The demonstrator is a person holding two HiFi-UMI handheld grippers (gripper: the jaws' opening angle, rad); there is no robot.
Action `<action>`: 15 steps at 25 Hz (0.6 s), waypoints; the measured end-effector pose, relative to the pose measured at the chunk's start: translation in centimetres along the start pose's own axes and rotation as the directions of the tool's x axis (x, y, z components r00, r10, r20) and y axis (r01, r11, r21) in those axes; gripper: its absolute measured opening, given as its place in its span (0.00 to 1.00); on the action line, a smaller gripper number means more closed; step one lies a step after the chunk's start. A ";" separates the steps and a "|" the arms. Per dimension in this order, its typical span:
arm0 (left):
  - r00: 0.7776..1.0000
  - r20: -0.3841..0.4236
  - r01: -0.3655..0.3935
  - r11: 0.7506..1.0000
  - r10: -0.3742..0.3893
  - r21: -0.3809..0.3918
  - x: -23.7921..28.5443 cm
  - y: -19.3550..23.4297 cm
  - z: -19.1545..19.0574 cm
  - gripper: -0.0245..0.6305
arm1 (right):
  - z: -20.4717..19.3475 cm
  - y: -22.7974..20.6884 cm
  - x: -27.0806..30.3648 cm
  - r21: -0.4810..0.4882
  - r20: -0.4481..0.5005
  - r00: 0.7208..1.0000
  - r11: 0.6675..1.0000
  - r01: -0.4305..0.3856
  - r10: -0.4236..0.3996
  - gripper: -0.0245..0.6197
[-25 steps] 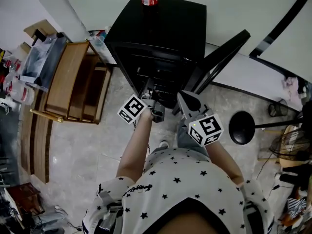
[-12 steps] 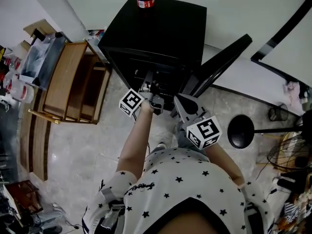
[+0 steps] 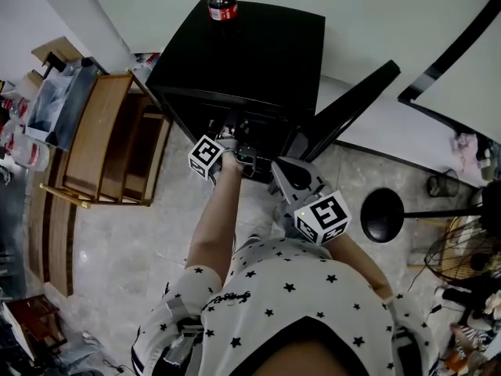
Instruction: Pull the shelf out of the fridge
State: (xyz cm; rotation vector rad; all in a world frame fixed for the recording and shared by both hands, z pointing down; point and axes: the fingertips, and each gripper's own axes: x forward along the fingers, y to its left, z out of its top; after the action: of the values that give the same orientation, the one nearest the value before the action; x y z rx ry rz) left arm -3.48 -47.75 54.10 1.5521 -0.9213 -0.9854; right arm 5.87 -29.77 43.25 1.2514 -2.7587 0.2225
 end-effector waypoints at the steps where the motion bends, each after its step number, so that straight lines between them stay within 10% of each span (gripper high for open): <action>1: 1.000 0.005 0.000 1.000 0.000 -0.009 0.4 0.2 0.1 0.30 | 0.0 0.0 0.1 -0.001 -0.002 1.000 1.000 -0.003 0.003 0.03; 15: 0.995 0.044 -0.085 0.996 0.085 -0.021 3.4 1.4 1.7 0.10 | -0.8 -0.4 -0.3 0.008 -0.021 1.000 1.000 0.014 -0.014 0.03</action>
State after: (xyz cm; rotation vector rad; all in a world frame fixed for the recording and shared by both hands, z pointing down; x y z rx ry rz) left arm -3.86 -51.74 54.83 1.4680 -0.9981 -0.9688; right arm 6.38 -29.72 44.04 1.2625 -2.7328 0.2447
